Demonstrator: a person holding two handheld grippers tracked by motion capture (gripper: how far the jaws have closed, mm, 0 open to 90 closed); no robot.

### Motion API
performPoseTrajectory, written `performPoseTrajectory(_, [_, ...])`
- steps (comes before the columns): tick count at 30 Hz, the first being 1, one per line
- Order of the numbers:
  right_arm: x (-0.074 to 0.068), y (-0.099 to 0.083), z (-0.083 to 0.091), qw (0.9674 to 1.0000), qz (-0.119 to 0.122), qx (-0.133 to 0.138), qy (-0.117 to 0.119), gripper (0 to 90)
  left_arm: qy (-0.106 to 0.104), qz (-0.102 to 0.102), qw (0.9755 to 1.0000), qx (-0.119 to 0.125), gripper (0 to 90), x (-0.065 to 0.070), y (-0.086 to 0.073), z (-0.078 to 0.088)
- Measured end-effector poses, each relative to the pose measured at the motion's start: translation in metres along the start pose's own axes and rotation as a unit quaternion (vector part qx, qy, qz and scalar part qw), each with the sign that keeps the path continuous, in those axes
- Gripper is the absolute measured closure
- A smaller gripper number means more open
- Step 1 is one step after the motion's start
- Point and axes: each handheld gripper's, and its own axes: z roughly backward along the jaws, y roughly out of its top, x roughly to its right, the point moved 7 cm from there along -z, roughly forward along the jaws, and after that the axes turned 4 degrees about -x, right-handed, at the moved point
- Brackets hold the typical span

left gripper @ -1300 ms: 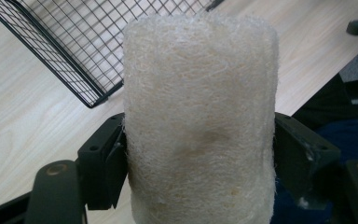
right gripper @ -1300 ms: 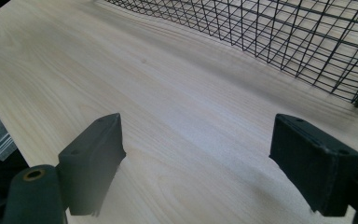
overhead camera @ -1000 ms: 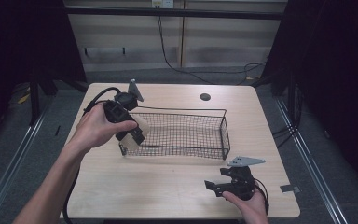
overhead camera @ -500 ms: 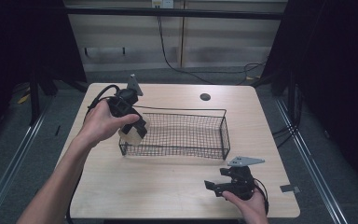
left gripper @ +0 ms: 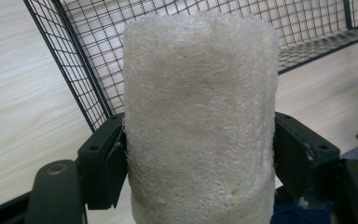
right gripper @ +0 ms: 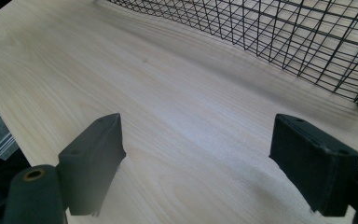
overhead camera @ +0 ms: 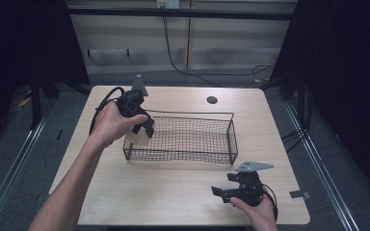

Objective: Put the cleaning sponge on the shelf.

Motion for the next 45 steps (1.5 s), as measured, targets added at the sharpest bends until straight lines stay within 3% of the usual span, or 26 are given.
performPoseTrajectory(3, [0.000,0.000,0.000,1.0000,0.000,0.000,0.000,17.0,0.005,0.014,0.9999,-0.001,26.5,-0.002,0.002,-0.003])
performPoseTrajectory(5, [0.000,0.000,0.000,1.0000,0.000,0.000,0.000,17.0,0.002,0.008,0.9999,-0.009,26.5,-0.004,0.003,-0.004])
performPoseTrajectory(7, [0.000,0.000,0.000,1.0000,0.001,0.000,0.000,17.0,0.006,0.027,0.9996,-0.004,26.5,-0.005,0.007,-0.009])
performPoseTrajectory(9, [0.000,0.000,0.000,1.0000,0.002,-0.001,0.000,17.0,0.009,0.027,0.9996,-0.007,26.5,-0.006,0.007,-0.010])
performPoseTrajectory(16, [-0.001,0.000,0.000,1.0000,0.003,-0.001,0.000,17.0,0.009,0.070,0.9975,-0.003,26.5,-0.012,0.013,-0.019])
performPoseTrajectory(26, [-0.001,0.000,0.000,1.0000,0.002,-0.001,0.001,17.0,0.018,0.080,0.9966,-0.011,26.5,-0.015,0.017,-0.032])
performPoseTrajectory(35, [-0.002,-0.001,0.000,1.0000,0.005,-0.001,0.005,17.0,0.045,0.100,0.9939,-0.014,26.5,-0.019,0.023,-0.042])
performPoseTrajectory(39, [-0.002,-0.001,0.000,1.0000,0.004,-0.001,0.006,17.0,0.053,0.093,0.9940,-0.025,26.5,-0.018,0.025,-0.049])
performPoseTrajectory(45, [-0.002,-0.001,0.000,1.0000,0.002,-0.003,0.006,17.0,0.058,0.100,0.9929,-0.029,26.5,-0.023,0.025,-0.060])
